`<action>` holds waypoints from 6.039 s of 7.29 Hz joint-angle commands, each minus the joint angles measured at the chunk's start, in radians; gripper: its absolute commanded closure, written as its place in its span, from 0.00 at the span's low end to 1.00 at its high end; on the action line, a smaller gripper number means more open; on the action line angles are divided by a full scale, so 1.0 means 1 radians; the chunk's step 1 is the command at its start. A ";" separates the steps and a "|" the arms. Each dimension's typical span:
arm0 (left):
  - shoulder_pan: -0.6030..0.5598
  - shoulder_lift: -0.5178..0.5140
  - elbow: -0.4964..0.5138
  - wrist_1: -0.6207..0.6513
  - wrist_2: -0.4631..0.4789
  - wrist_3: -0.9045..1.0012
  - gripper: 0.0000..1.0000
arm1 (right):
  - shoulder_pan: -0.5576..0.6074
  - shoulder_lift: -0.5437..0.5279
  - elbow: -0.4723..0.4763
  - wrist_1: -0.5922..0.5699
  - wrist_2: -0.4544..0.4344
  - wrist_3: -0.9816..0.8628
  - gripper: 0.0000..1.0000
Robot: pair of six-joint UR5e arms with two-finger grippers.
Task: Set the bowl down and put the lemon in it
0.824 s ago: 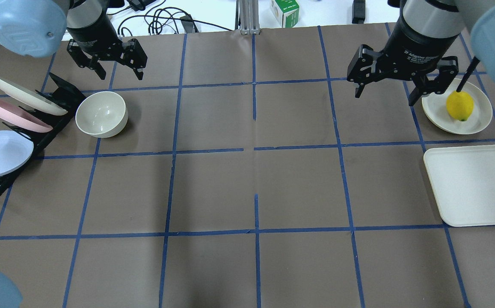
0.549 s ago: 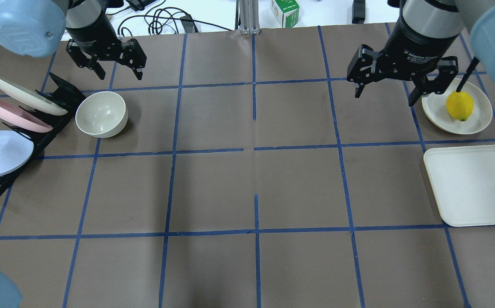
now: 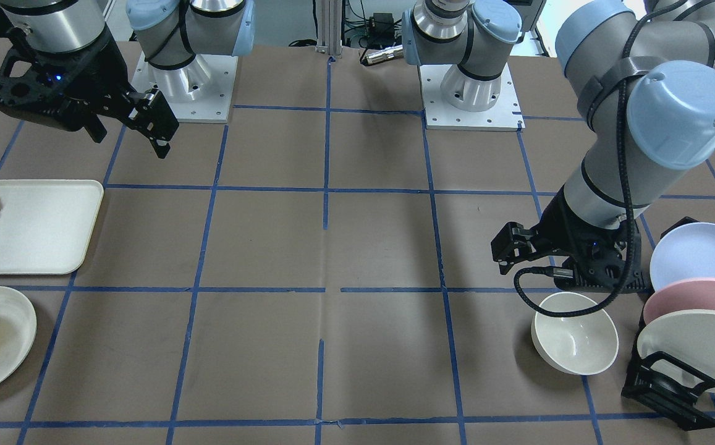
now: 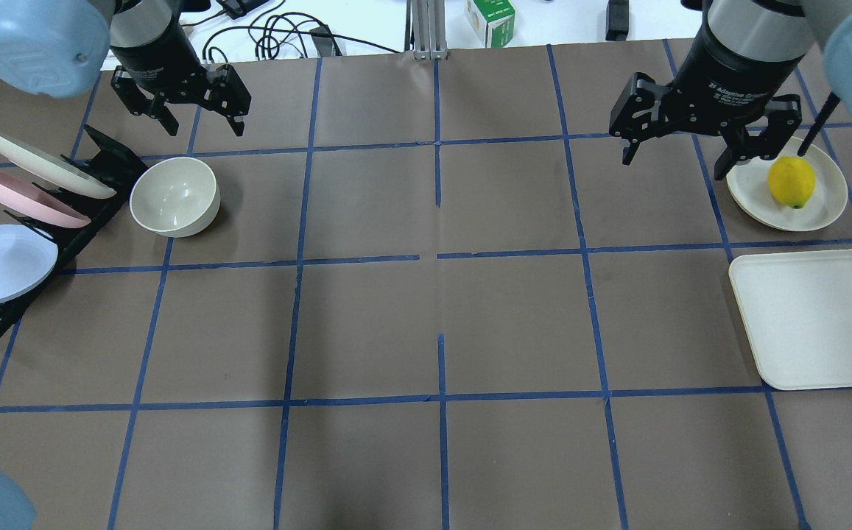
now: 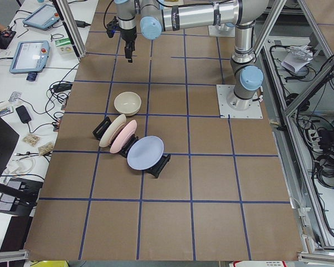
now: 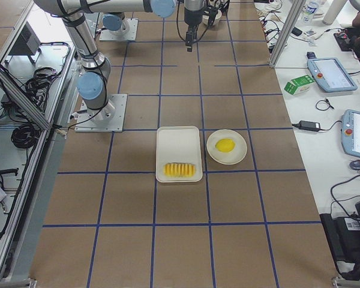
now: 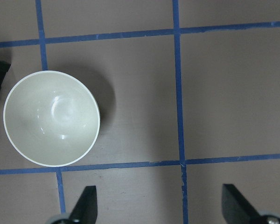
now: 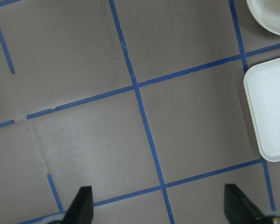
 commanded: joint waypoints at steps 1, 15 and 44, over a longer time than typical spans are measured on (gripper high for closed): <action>-0.014 0.032 -0.001 -0.055 -0.005 -0.011 0.05 | -0.037 0.001 0.000 -0.010 0.003 -0.002 0.00; -0.063 0.205 -0.123 -0.138 -0.005 -0.111 0.00 | -0.521 0.394 -0.018 -0.444 0.015 -0.760 0.00; 0.122 -0.143 -0.075 0.055 -0.259 0.233 1.00 | -0.155 0.201 -0.107 -0.023 0.009 -0.250 1.00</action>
